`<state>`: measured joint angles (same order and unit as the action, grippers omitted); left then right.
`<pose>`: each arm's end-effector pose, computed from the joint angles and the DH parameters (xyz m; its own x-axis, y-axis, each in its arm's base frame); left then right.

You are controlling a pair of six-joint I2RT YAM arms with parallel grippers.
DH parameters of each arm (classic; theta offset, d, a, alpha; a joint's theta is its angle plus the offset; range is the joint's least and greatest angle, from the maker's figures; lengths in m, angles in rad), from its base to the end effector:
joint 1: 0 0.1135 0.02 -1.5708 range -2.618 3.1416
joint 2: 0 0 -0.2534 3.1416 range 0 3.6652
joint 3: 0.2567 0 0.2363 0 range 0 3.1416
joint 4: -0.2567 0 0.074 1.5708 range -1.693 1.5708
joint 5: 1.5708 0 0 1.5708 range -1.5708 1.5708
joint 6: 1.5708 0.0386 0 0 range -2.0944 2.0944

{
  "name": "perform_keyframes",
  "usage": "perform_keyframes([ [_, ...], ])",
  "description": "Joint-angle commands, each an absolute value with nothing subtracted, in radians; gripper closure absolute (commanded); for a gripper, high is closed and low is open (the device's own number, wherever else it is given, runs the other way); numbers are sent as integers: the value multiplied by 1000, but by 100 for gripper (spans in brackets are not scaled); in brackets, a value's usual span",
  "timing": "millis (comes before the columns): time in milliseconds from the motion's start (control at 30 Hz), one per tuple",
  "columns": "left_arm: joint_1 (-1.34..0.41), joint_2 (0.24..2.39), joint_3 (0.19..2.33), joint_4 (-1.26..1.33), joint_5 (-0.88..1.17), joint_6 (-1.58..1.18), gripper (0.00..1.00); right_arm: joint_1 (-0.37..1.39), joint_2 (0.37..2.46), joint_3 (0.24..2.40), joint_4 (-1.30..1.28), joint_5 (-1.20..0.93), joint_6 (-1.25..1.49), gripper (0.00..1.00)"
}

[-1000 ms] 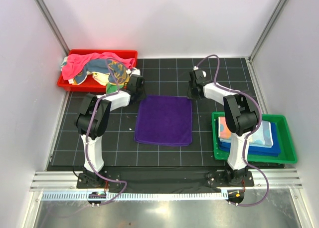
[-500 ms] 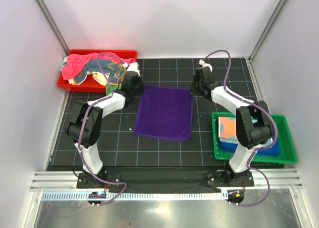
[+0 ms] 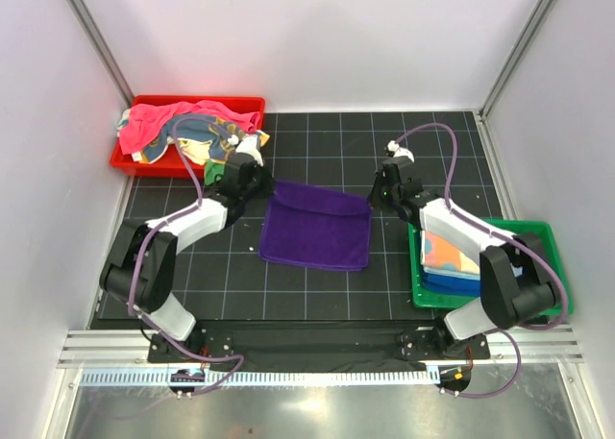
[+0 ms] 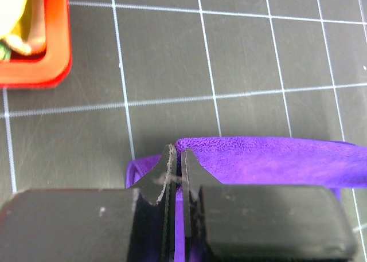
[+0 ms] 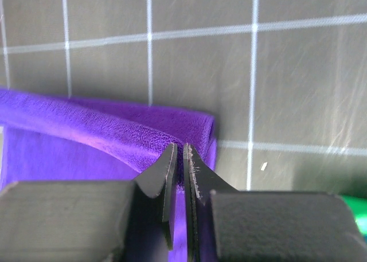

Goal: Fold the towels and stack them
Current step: Fold the towel

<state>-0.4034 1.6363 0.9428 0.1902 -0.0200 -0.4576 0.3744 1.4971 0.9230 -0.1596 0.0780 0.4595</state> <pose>0.3216 -0.1364 0.2121 -0.5642 -0.2394 -0.7901 0.1417 0.9148 -0.3784 0.2890 0.1103 0.2171 -0.6964 0.2014 -0.6888 -0.0021 0.9592 0.2826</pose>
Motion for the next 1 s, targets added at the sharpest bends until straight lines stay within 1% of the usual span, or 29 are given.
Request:
perform_keyframes([
  [0, -393, 1549, 890, 206, -3, -482, 100, 417, 1407, 878, -146, 110, 498, 94],
  [67, -393, 1517, 861, 204, 32, -492, 100, 457, 1367, 844, -158, 145, 511, 94],
  [267, -393, 1428, 735, 212, 55, -535, 100, 537, 1278, 756, -182, 204, 552, 94],
  [533, -393, 1319, 605, 216, 58, -565, 100, 574, 1178, 672, -216, 224, 606, 94],
  [967, -394, 1241, 519, 210, 97, -592, 100, 632, 1111, 598, -239, 259, 664, 94],
])
